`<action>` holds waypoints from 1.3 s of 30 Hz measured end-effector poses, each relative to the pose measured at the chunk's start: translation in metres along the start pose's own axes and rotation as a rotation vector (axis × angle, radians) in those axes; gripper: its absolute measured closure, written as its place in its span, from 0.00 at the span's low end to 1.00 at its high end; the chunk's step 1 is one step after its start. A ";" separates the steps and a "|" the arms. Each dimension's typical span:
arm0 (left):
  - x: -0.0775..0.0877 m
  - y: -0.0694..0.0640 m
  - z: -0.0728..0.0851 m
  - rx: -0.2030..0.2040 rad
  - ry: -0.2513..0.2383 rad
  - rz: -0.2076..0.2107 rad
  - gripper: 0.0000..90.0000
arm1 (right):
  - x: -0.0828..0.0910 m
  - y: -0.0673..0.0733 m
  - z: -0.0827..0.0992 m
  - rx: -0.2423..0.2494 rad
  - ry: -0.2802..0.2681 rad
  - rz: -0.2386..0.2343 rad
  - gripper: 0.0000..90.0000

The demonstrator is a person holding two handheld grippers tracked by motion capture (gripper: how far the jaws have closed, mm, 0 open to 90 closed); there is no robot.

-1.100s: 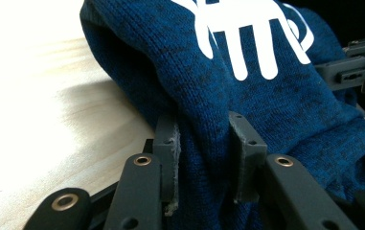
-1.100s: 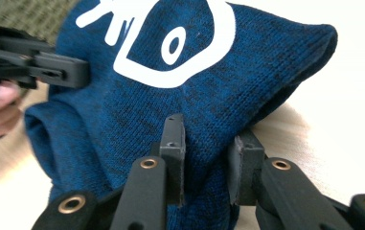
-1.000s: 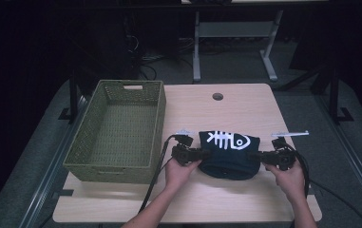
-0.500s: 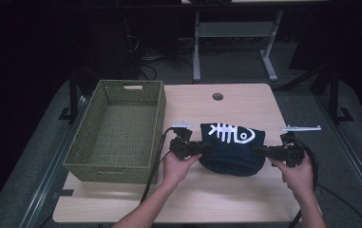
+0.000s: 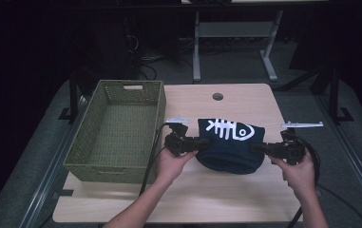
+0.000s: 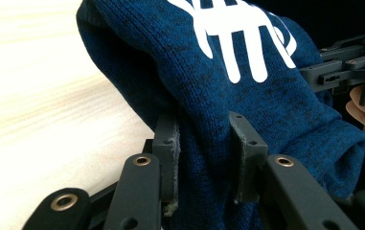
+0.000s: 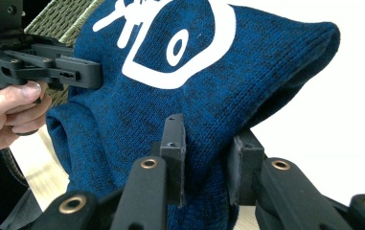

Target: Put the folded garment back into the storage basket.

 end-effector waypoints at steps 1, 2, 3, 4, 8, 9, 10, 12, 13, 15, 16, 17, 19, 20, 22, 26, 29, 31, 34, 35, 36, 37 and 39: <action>0.002 -0.001 -0.001 -0.002 0.001 0.001 0.76 | 0.001 0.001 -0.001 -0.001 -0.001 -0.003 0.80; 0.003 -0.001 -0.002 -0.002 -0.001 0.001 0.76 | 0.001 0.003 -0.003 0.003 -0.003 -0.006 0.80; 0.005 -0.002 -0.004 -0.002 -0.003 0.003 0.76 | 0.001 0.004 -0.004 0.003 -0.004 -0.010 0.80; 0.007 -0.002 -0.005 -0.006 -0.003 0.004 0.76 | 0.002 0.005 -0.005 0.001 -0.003 -0.013 0.80; 0.013 -0.004 -0.011 -0.006 -0.012 0.010 0.76 | 0.004 0.009 -0.011 0.000 -0.017 -0.030 0.80; 0.015 -0.003 -0.012 -0.005 -0.013 0.012 0.76 | 0.005 0.011 -0.013 -0.003 -0.018 -0.036 0.80; 0.017 -0.004 -0.014 -0.001 -0.016 0.015 0.76 | 0.005 0.012 -0.014 0.002 -0.021 -0.038 0.80; 0.020 -0.004 -0.017 -0.009 -0.020 0.012 0.76 | 0.005 0.015 -0.018 0.004 -0.026 -0.041 0.80; 0.022 -0.004 -0.019 -0.008 -0.022 0.014 0.76 | 0.006 0.016 -0.019 0.003 -0.031 -0.049 0.80; 0.026 -0.004 -0.022 -0.002 -0.035 0.023 0.76 | 0.006 0.018 -0.022 -0.002 -0.036 -0.058 0.80; 0.028 -0.004 -0.023 -0.005 -0.033 0.020 0.76 | 0.006 0.019 -0.024 0.000 -0.039 -0.063 0.80; 0.030 -0.004 -0.023 -0.004 -0.032 0.019 0.76 | 0.006 0.022 -0.026 -0.001 -0.040 -0.069 0.80; 0.034 -0.004 -0.025 -0.006 -0.036 0.023 0.76 | 0.006 0.024 -0.027 0.004 -0.038 -0.068 0.80; 0.034 -0.004 -0.025 -0.006 -0.036 0.023 0.76 | 0.006 0.024 -0.027 0.004 -0.038 -0.068 0.80; 0.039 -0.004 -0.027 -0.003 -0.042 0.029 0.76 | 0.006 0.029 -0.031 0.015 -0.043 -0.073 0.80; 0.045 -0.003 -0.030 0.010 -0.053 0.043 0.76 | 0.006 0.033 -0.036 0.023 -0.045 -0.078 0.80; 0.049 -0.003 -0.031 0.012 -0.056 0.045 0.76 | 0.005 0.037 -0.039 0.035 -0.041 -0.079 0.80; 0.054 -0.003 -0.033 0.011 -0.058 0.049 0.76 | 0.005 0.040 -0.042 0.032 -0.041 -0.084 0.80; 0.060 0.000 -0.034 0.023 -0.062 0.060 0.76 | 0.003 0.044 -0.045 0.037 -0.040 -0.090 0.80; 0.062 0.000 -0.034 0.029 -0.063 0.062 0.76 | 0.002 0.046 -0.046 0.044 -0.041 -0.091 0.80; 0.064 0.001 -0.034 0.031 -0.063 0.063 0.76 | 0.001 0.048 -0.047 0.045 -0.040 -0.093 0.80; 0.066 0.002 -0.034 0.030 -0.065 0.064 0.76 | 0.000 0.050 -0.048 0.051 -0.039 -0.095 0.80; 0.071 0.003 -0.035 0.032 -0.069 0.064 0.76 | -0.002 0.054 -0.051 0.058 -0.034 -0.098 0.80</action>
Point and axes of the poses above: each handheld gripper's, and its own axes: x roughly backward along the jaws, z roughly out of its underside, y roughly to its left, the point moved 8 cm from there along -x, roughly forward along the jaws, and after that the axes turned 10 degrees about z, right-handed, at the moved point
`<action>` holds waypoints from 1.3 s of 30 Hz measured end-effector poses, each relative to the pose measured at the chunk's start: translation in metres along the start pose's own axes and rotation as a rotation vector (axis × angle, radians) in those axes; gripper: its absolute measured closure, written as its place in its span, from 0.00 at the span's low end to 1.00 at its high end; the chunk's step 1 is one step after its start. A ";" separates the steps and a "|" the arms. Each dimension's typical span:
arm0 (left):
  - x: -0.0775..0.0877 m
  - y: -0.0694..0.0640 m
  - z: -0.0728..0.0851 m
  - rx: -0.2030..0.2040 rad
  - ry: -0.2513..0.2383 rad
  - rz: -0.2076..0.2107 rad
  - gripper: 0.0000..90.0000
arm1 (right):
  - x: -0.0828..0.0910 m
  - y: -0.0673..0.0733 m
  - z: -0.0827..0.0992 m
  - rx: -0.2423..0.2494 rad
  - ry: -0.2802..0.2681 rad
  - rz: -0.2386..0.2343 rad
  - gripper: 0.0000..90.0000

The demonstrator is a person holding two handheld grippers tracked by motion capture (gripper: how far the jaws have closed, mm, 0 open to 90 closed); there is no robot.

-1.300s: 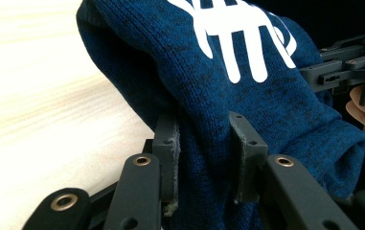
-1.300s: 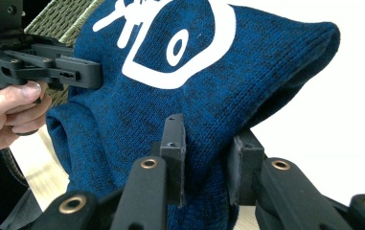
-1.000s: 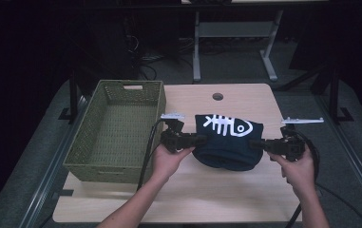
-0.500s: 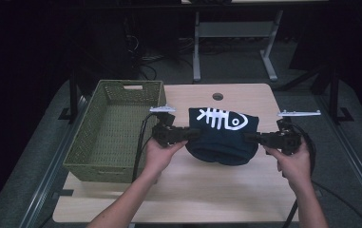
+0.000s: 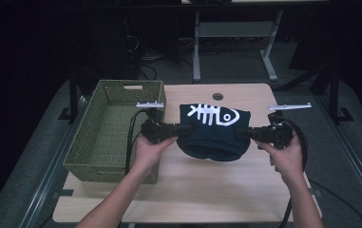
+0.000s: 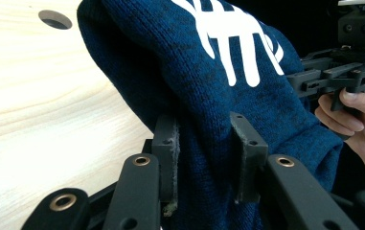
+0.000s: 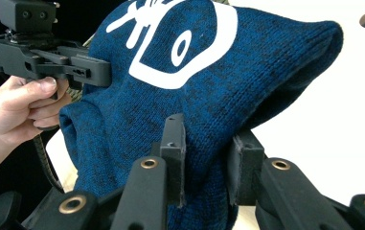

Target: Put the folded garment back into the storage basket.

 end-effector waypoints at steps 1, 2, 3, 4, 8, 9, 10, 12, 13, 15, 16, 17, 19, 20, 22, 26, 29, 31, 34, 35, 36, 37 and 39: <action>0.003 0.000 -0.001 0.001 -0.004 -0.001 0.76 | -0.001 0.002 -0.001 -0.001 0.001 -0.002 0.80; 0.006 0.001 -0.001 0.003 -0.004 0.000 0.76 | -0.002 0.004 -0.003 0.006 0.003 -0.004 0.80; 0.009 0.001 -0.001 0.005 -0.006 0.003 0.76 | -0.003 0.006 -0.004 0.010 0.008 -0.006 0.80; 0.012 0.002 -0.002 0.009 -0.009 0.006 0.76 | -0.004 0.008 -0.005 0.016 0.007 -0.006 0.80; 0.022 0.002 -0.004 0.007 -0.012 0.001 0.76 | -0.008 0.017 -0.010 0.030 0.009 -0.011 0.80; 0.024 0.002 -0.005 0.008 -0.015 0.002 0.76 | -0.009 0.019 -0.011 0.034 0.011 -0.012 0.80; 0.029 0.002 -0.006 0.007 -0.016 0.002 0.76 | -0.010 0.021 -0.012 0.040 0.012 -0.012 0.80; 0.031 0.002 -0.006 0.008 -0.017 0.000 0.76 | -0.012 0.024 -0.014 0.041 0.013 -0.016 0.80; 0.033 0.003 -0.006 0.008 -0.014 -0.001 0.76 | -0.013 0.025 -0.015 0.046 0.015 -0.018 0.80; 0.038 0.003 -0.007 0.009 -0.021 -0.003 0.76 | -0.015 0.030 -0.018 0.053 0.017 -0.020 0.80; 0.040 0.004 -0.007 0.011 -0.023 -0.004 0.76 | -0.016 0.031 -0.019 0.058 0.019 -0.021 0.80; 0.042 0.004 -0.007 0.011 -0.024 -0.004 0.76 | -0.017 0.033 -0.020 0.063 0.021 -0.021 0.80; 0.047 0.004 -0.008 0.010 -0.027 -0.008 0.76 | -0.020 0.037 -0.022 0.071 0.025 -0.025 0.80; 0.049 0.005 -0.009 0.009 -0.028 -0.010 0.76 | -0.021 0.039 -0.023 0.071 0.026 -0.024 0.80; 0.054 0.005 -0.009 0.010 -0.033 -0.012 0.76 | -0.023 0.042 -0.025 0.076 0.029 -0.025 0.80; 0.064 0.005 -0.011 0.009 -0.039 -0.018 0.76 | -0.027 0.050 -0.029 0.094 0.032 -0.029 0.80; 0.071 0.005 -0.011 0.005 -0.043 -0.024 0.76 | -0.032 0.056 -0.030 0.102 0.039 -0.032 0.80; 0.076 0.005 -0.011 0.007 -0.051 -0.029 0.76 | -0.034 0.059 -0.031 0.105 0.044 -0.034 0.80; 0.083 0.007 -0.011 0.011 -0.055 -0.031 0.76 | -0.039 0.065 -0.034 0.114 0.046 -0.037 0.80; 0.085 0.007 -0.011 0.015 -0.058 -0.033 0.76 | -0.040 0.067 -0.034 0.120 0.047 -0.037 0.80; 0.088 0.008 -0.010 0.008 -0.055 -0.035 0.76 | -0.041 0.069 -0.035 0.118 0.050 -0.040 0.80; 0.090 0.008 -0.011 0.011 -0.059 -0.036 0.76 | -0.042 0.071 -0.036 0.120 0.050 -0.040 0.80; 0.095 0.009 -0.011 0.013 -0.065 -0.039 0.76 | -0.045 0.074 -0.038 0.124 0.048 -0.043 0.80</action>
Point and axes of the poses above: each handheld gripper's, and its own axes: x roughly backward along the jaws, z roughly out of its underside, y roughly to its left, the point moved 8 cm from there along -x, roughly forward along the jaws, and after that the axes turned 10 degrees about z, right-handed, at the moved point
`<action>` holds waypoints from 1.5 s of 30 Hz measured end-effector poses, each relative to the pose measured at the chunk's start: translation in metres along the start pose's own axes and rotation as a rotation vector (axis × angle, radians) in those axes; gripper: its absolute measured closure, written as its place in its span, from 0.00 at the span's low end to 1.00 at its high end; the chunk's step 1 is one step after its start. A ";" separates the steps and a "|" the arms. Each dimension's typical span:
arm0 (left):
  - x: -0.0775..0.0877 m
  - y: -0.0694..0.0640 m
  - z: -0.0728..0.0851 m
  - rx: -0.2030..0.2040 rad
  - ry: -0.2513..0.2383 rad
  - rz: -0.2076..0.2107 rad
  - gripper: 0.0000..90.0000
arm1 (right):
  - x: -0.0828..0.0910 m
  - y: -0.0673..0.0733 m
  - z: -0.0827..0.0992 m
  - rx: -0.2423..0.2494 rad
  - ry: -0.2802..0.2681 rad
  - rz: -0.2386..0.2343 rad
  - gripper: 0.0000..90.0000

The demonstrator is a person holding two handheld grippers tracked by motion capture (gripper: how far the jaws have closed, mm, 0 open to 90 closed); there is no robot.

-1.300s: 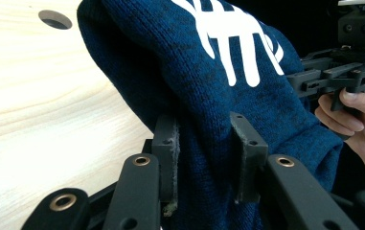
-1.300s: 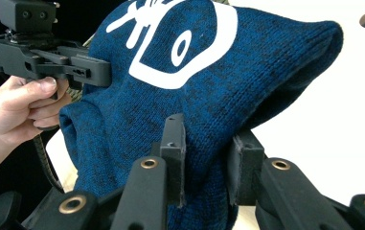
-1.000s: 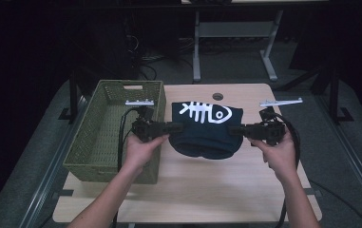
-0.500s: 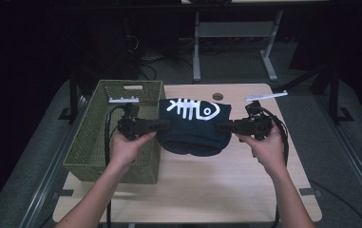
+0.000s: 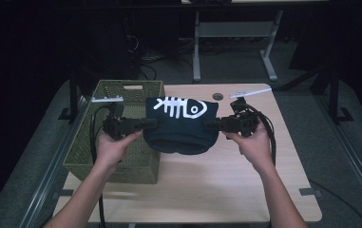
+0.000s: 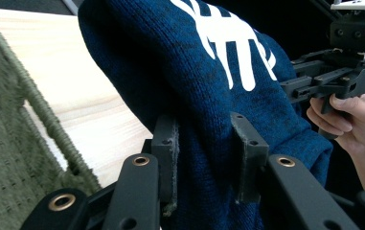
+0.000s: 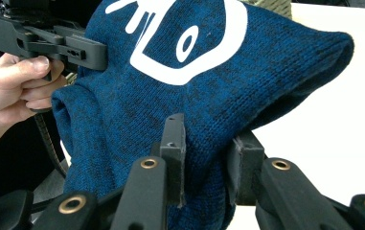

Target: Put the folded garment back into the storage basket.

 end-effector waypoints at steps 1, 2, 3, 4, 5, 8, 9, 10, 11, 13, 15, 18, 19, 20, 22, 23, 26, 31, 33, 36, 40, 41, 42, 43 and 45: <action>0.002 0.001 0.000 0.001 -0.002 -0.002 0.76 | -0.002 0.001 -0.001 -0.001 -0.002 -0.002 0.80; 0.005 0.001 0.000 0.004 -0.004 -0.006 0.76 | -0.003 0.003 -0.002 0.000 0.000 -0.005 0.80; 0.007 0.003 0.000 0.006 -0.004 -0.008 0.76 | -0.005 0.004 -0.004 0.002 0.000 -0.007 0.80; 0.009 0.004 0.000 0.006 -0.006 -0.012 0.76 | -0.007 0.006 -0.005 0.007 0.003 -0.009 0.80; 0.012 0.005 0.000 0.005 -0.006 -0.016 0.76 | -0.010 0.007 -0.006 0.008 0.005 -0.011 0.80; 0.019 0.008 0.000 0.008 -0.011 -0.024 0.76 | -0.016 0.011 -0.009 0.018 0.008 -0.016 0.80; 0.021 0.009 0.000 0.014 -0.016 -0.026 0.76 | -0.018 0.013 -0.011 0.018 0.011 -0.021 0.80; 0.023 0.009 0.000 0.012 -0.015 -0.030 0.76 | -0.020 0.015 -0.011 0.021 0.018 -0.018 0.80; 0.025 0.010 0.000 0.015 -0.020 -0.031 0.76 | -0.021 0.016 -0.013 0.029 0.019 -0.021 0.80; 0.029 0.011 0.000 0.017 -0.026 -0.036 0.76 | -0.024 0.019 -0.015 0.038 0.022 -0.023 0.80; 0.033 0.013 0.001 0.020 -0.026 -0.039 0.76 | -0.027 0.021 -0.016 0.040 0.023 -0.026 0.80; 0.037 0.015 0.002 0.026 -0.030 -0.045 0.76 | -0.032 0.025 -0.017 0.044 0.031 -0.027 0.80; 0.038 0.015 0.002 0.023 -0.029 -0.047 0.76 | -0.033 0.026 -0.018 0.043 0.031 -0.028 0.80; 0.039 0.016 0.002 0.026 -0.029 -0.045 0.76 | -0.034 0.026 -0.018 0.044 0.032 -0.029 0.80; 0.041 0.016 0.001 0.025 -0.033 -0.048 0.76 | -0.036 0.028 -0.019 0.045 0.035 -0.029 0.80; 0.042 0.016 0.001 0.024 -0.032 -0.049 0.76 | -0.037 0.028 -0.019 0.047 0.034 -0.031 0.80; 0.046 0.017 0.001 0.028 -0.036 -0.051 0.76 | -0.040 0.029 -0.021 0.045 0.037 -0.036 0.80; 0.053 0.022 0.003 0.033 -0.040 -0.061 0.76 | -0.047 0.034 -0.024 0.051 0.042 -0.037 0.80; 0.056 0.024 0.003 0.037 -0.045 -0.063 0.76 | -0.049 0.036 -0.025 0.054 0.046 -0.039 0.80; 0.061 0.026 0.005 0.046 -0.049 -0.071 0.76 | -0.053 0.040 -0.026 0.061 0.049 -0.044 0.80; 0.069 0.029 0.006 0.049 -0.055 -0.084 0.76 | -0.060 0.045 -0.028 0.069 0.049 -0.050 0.80; 0.071 0.029 0.006 0.050 -0.059 -0.087 0.76 | -0.061 0.047 -0.029 0.068 0.051 -0.053 0.80; 0.074 0.030 0.006 0.050 -0.061 -0.090 0.76 | -0.063 0.048 -0.030 0.067 0.049 -0.055 0.80; 0.076 0.031 0.006 0.052 -0.066 -0.095 0.76 | -0.065 0.050 -0.031 0.069 0.050 -0.057 0.80; 0.081 0.033 0.007 0.057 -0.068 -0.104 0.76 | -0.070 0.053 -0.033 0.071 0.051 -0.060 0.80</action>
Point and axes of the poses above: each handheld gripper's, and its own axes: x roughly backward along the jaws, z roughly out of its underside, y roughly to its left, the point moved 8 cm from there along -x, roughly forward along the jaws, and after that the axes turned 10 degrees about z, right-handed, at the moved point
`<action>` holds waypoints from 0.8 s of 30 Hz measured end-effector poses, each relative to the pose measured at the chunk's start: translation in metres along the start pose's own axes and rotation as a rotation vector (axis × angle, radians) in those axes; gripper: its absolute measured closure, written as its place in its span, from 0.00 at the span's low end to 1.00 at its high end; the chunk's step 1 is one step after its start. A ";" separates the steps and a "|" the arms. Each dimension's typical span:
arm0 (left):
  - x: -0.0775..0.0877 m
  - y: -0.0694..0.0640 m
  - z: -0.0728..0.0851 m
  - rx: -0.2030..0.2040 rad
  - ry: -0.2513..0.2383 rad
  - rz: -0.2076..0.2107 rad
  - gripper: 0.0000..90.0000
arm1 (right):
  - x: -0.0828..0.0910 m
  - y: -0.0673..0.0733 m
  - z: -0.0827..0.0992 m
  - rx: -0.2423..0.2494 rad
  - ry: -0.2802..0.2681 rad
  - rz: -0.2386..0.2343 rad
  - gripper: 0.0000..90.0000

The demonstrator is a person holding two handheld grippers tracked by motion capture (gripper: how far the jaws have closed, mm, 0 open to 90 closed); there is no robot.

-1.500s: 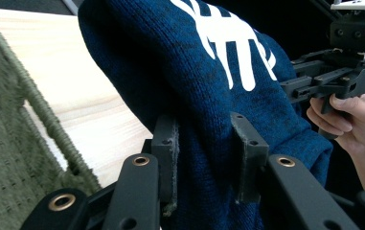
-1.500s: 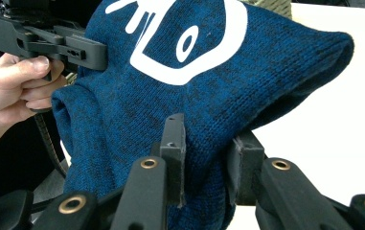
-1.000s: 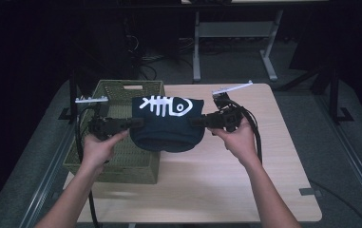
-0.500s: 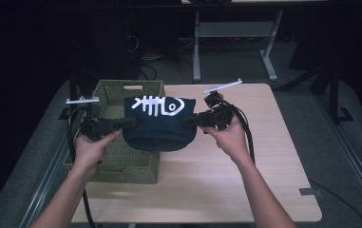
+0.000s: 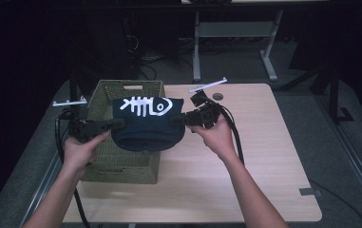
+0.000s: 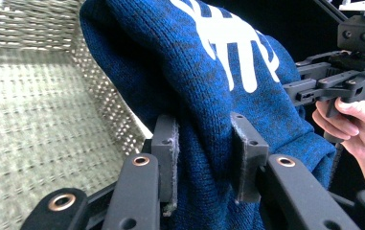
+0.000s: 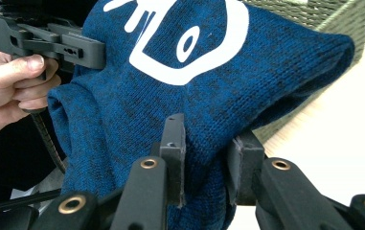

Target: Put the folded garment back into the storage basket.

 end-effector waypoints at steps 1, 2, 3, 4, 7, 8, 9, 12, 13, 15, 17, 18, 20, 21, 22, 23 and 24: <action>0.003 0.001 0.000 0.005 -0.005 -0.004 0.76 | -0.003 0.002 -0.001 0.000 -0.004 -0.002 0.80; 0.005 0.003 0.001 0.008 -0.008 -0.007 0.76 | -0.005 0.004 -0.002 0.004 -0.001 -0.003 0.80; 0.008 0.005 0.002 0.009 -0.004 -0.009 0.76 | -0.008 0.005 -0.003 0.005 -0.002 -0.002 0.80; 0.010 0.006 0.002 0.015 -0.012 -0.013 0.76 | -0.010 0.007 -0.004 0.006 0.000 -0.003 0.80; 0.016 0.010 0.004 0.022 -0.019 -0.020 0.76 | -0.017 0.012 -0.006 0.013 0.007 -0.006 0.80; 0.019 0.011 0.004 0.028 -0.022 -0.024 0.76 | -0.019 0.013 -0.007 0.016 0.006 -0.007 0.80; 0.021 0.012 0.004 0.033 -0.024 -0.025 0.76 | -0.021 0.014 -0.008 0.019 0.008 -0.008 0.80; 0.028 0.015 0.004 0.034 -0.034 -0.034 0.76 | -0.027 0.020 -0.011 0.019 0.011 -0.015 0.80; 0.031 0.016 0.004 0.032 -0.034 -0.039 0.76 | -0.029 0.021 -0.012 0.017 0.013 -0.017 0.80; 0.036 0.018 0.003 0.034 -0.040 -0.046 0.76 | -0.033 0.024 -0.014 0.019 0.009 -0.021 0.80; 0.040 0.021 0.004 0.037 -0.039 -0.055 0.76 | -0.038 0.027 -0.016 0.021 0.009 -0.024 0.80; 0.042 0.023 0.004 0.043 -0.044 -0.059 0.76 | -0.040 0.029 -0.017 0.023 0.009 -0.025 0.80; 0.045 0.026 0.005 0.044 -0.046 -0.067 0.76 | -0.044 0.032 -0.017 0.024 0.015 -0.022 0.80; 0.046 0.027 0.005 0.044 -0.047 -0.070 0.76 | -0.046 0.033 -0.018 0.027 0.019 -0.019 0.80; 0.047 0.028 0.005 0.047 -0.048 -0.074 0.76 | -0.048 0.034 -0.018 0.026 0.019 -0.018 0.80; 0.048 0.030 0.006 0.049 -0.047 -0.076 0.76 | -0.049 0.035 -0.018 0.029 0.019 -0.018 0.80; 0.049 0.030 0.006 0.048 -0.046 -0.081 0.76 | -0.051 0.035 -0.019 0.029 0.016 -0.017 0.80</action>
Point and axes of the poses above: each handheld gripper's, and its own axes: x roughly backward along the jaws, z roughly out of its underside, y roughly to its left, the point moved 8 cm from there along -x, roughly forward along the jaws, and after that the axes turned 10 degrees about z, right-handed, at the moved point
